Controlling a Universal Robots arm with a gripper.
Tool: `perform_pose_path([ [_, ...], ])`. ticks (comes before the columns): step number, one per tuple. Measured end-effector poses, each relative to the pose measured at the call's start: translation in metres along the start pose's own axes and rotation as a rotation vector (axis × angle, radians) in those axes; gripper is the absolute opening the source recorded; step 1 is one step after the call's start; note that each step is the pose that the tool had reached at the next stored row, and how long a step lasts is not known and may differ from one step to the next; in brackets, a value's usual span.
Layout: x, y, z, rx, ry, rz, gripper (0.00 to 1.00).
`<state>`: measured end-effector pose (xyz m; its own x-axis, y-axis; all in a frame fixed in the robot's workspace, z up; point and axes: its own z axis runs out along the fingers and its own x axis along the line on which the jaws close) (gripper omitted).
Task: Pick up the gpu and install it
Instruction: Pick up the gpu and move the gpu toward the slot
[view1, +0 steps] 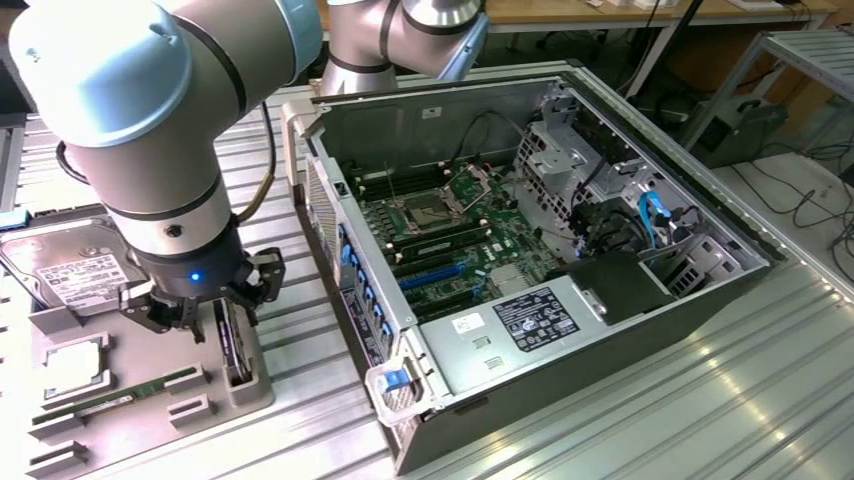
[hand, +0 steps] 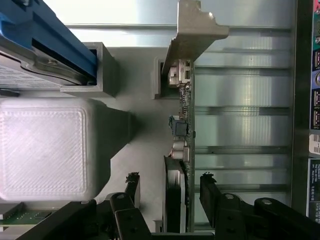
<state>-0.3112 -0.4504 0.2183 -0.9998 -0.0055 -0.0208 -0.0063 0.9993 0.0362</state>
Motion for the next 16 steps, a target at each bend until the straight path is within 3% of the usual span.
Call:
perform_pose_path([
  [3, -0.0004, 0.0001, 0.0001, 0.0012, 0.0, 0.0, 0.52],
  [4, -0.0012, 0.0, 0.0001, 0.0013, 0.0001, 0.0, 0.45],
  [6, -0.0014, 0.0, 0.0003, 0.0013, 0.0001, 0.0, 0.44],
  [9, -0.0019, 0.0, 0.0006, 0.0012, 0.0, 0.0, 0.3],
  [16, -0.0024, 0.0, 0.0007, 0.0013, 0.0001, 0.0, 0.28],
])
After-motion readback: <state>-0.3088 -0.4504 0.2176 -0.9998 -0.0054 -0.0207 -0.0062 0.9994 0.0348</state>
